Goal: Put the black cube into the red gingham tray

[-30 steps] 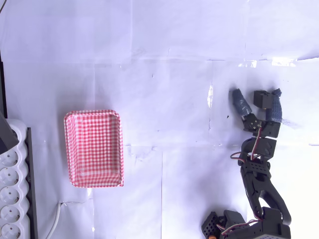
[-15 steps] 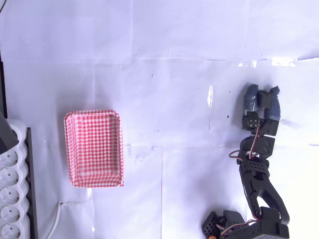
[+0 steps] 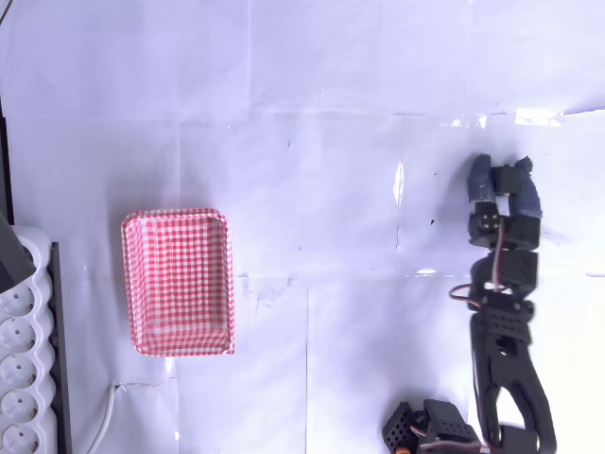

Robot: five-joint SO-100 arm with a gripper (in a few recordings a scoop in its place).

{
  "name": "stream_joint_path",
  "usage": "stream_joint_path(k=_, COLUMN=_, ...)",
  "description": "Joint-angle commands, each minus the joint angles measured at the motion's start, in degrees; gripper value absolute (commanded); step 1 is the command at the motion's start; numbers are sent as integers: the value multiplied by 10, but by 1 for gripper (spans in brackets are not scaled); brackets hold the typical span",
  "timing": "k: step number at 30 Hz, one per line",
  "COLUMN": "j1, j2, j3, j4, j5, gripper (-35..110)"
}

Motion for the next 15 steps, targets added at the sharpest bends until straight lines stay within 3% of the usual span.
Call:
stream_joint_path(k=1, j1=-67, j2=-150, j3=179, j4=440, j5=-77, gripper=0)
stream_joint_path(k=6, j1=-175, j2=-158, j3=434, j4=709, j5=-205, gripper=0)
stream_joint_path(k=15, j1=-418, j2=-85, j3=787, j4=919, j5=-323, gripper=0)
